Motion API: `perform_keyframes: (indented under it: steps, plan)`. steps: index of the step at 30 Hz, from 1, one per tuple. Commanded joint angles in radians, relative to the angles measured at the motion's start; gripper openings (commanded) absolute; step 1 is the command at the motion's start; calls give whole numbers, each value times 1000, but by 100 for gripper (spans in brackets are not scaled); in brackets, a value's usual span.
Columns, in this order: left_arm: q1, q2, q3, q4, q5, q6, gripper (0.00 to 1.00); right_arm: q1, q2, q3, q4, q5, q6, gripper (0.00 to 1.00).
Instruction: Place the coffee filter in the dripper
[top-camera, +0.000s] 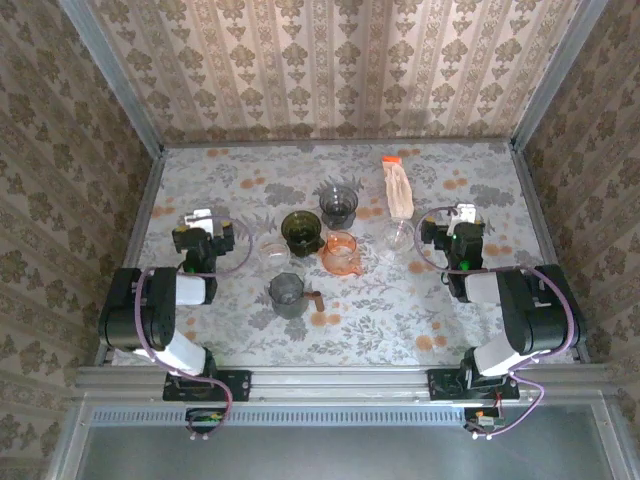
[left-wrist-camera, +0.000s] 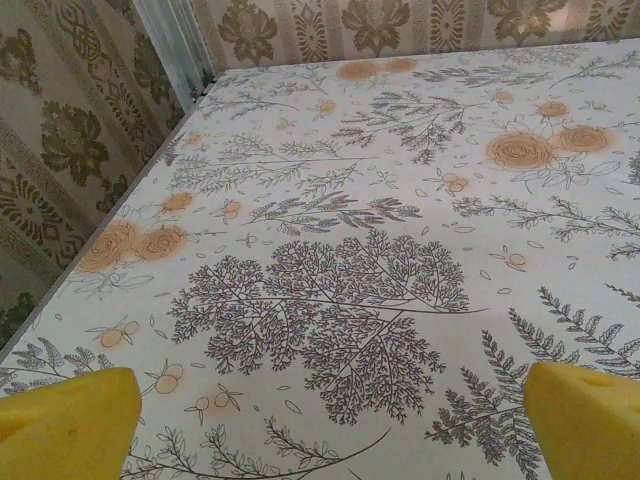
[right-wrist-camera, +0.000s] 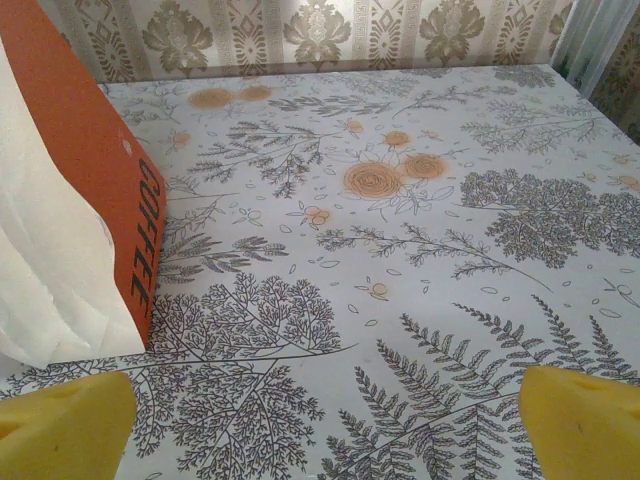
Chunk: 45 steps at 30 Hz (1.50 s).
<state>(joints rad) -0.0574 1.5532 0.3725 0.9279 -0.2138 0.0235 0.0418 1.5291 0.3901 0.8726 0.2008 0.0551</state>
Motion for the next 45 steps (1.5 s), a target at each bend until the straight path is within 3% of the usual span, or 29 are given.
perform_keyframes:
  steps: [1, 30, 37, 45]
  plan:
    - [5, -3, 6, 11, 5, 15, 100, -5, 2, 7, 5, -15, -3, 100]
    - [3, -9, 0, 25, -1, 16, 100, -23, -6, 8, 1, -51, 7, 100]
    - [-9, -128, 3, -86, -64, 7, 100, -17, -188, 121, -354, 9, 38, 100]
    - [-9, -234, 63, -262, -110, -8, 100, 19, -339, 176, -578, 72, 160, 100]
